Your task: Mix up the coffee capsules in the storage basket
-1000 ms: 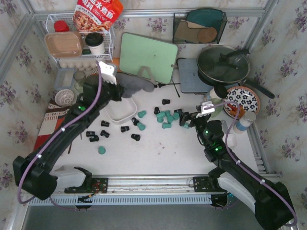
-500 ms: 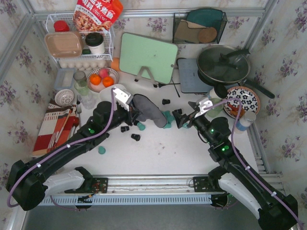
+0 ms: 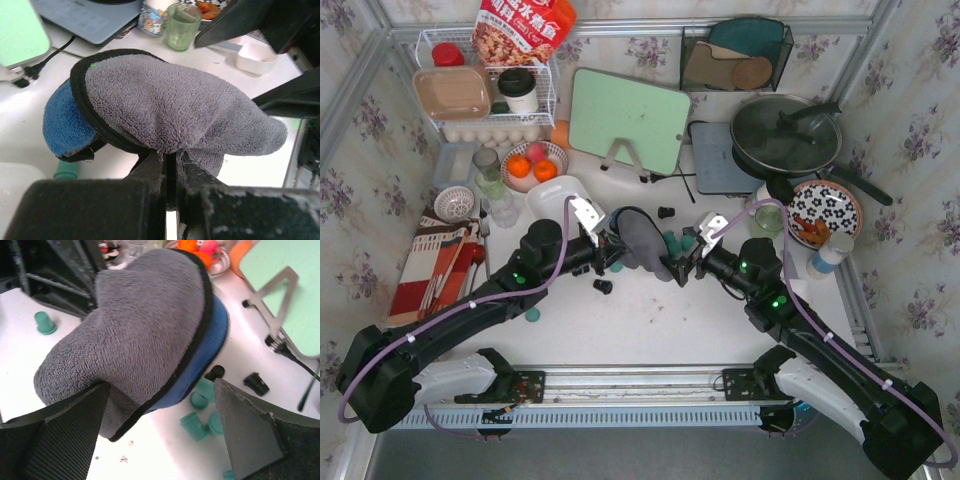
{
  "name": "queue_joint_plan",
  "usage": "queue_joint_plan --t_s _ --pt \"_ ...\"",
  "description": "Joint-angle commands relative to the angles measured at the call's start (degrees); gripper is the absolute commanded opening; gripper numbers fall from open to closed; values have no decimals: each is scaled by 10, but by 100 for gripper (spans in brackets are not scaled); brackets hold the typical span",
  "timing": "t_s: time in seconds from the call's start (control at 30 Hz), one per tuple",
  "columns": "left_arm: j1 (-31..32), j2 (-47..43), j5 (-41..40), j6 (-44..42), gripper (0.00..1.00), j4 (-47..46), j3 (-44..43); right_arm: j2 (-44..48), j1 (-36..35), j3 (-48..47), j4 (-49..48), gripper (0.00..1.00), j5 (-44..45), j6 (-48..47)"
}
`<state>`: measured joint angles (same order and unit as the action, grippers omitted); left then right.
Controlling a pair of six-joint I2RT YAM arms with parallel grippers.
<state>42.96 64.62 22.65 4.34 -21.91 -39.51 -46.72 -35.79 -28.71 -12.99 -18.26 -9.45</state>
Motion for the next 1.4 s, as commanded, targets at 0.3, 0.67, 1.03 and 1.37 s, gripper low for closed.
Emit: queue_joint_plan --t_s 0.3,0.67,1.03,1.37 --pt "20 24 141 -26 0 -30 -26 -41 -97 -27 -18 96 27 -86" --pt "24 19 122 -38 6 -7 -31 -46 -104 -42 9 48 46 -96" --pt "25 -8 29 -27 54 21 -28 -34 -104 -48 66 0 187 -27" --pt "26 -98 -292 -11 68 124 3 37 -104 -88 187 0 538 136"
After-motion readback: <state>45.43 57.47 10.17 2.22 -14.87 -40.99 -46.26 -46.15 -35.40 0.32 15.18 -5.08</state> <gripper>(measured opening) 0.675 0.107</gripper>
